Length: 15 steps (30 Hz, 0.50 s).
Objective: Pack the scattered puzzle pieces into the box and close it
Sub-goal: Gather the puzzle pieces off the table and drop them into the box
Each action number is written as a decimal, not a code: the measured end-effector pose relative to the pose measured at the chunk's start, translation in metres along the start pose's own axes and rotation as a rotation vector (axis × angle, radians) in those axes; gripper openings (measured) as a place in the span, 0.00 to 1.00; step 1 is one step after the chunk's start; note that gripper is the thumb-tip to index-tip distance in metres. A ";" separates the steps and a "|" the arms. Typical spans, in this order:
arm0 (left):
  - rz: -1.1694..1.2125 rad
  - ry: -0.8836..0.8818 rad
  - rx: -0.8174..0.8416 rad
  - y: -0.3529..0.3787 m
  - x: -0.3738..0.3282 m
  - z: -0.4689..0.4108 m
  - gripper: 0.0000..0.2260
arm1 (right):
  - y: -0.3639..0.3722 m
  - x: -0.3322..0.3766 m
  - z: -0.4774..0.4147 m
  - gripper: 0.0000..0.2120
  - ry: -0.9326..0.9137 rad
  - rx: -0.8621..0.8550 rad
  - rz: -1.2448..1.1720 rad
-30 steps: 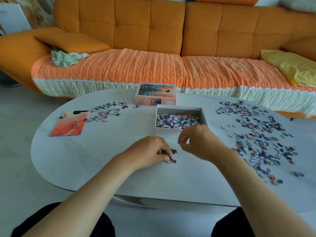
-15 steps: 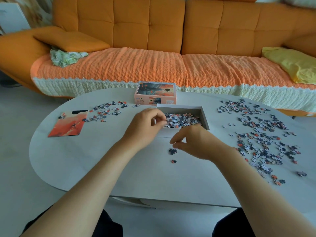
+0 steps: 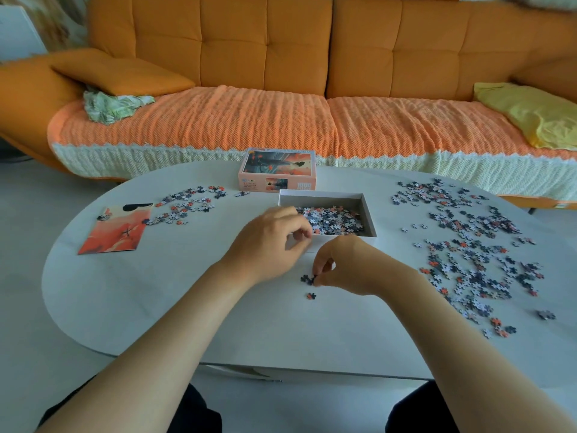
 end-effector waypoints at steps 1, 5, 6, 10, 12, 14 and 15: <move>0.053 -0.017 0.043 0.005 -0.003 0.006 0.01 | -0.002 -0.001 0.000 0.04 0.003 -0.003 0.001; 0.099 -0.144 0.325 0.035 0.002 0.034 0.10 | -0.029 -0.012 0.004 0.04 0.009 -0.148 -0.059; 0.128 -0.179 0.376 0.041 0.004 0.040 0.12 | -0.039 -0.015 0.005 0.04 0.009 -0.229 -0.098; 0.239 -0.218 0.359 0.045 0.004 0.045 0.09 | -0.073 -0.030 0.009 0.04 0.040 -0.574 -0.274; 0.253 -0.240 0.349 0.044 0.005 0.044 0.05 | -0.076 -0.026 0.011 0.06 0.017 -0.614 -0.273; 0.263 -0.268 0.353 0.043 0.004 0.043 0.04 | -0.065 -0.011 0.012 0.05 -0.078 -0.503 -0.186; 0.263 -0.284 0.356 0.042 0.005 0.043 0.03 | -0.053 -0.004 0.012 0.05 -0.111 -0.385 -0.125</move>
Point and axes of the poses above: each hand's wrist, its own z-axis away from the middle knuckle, its own y-axis out of the palm, x = y × z, the point moved 9 cm from there along -z, towards the middle knuckle, and after that the axes turned 15 degrees about y, right-handed, at the moved point
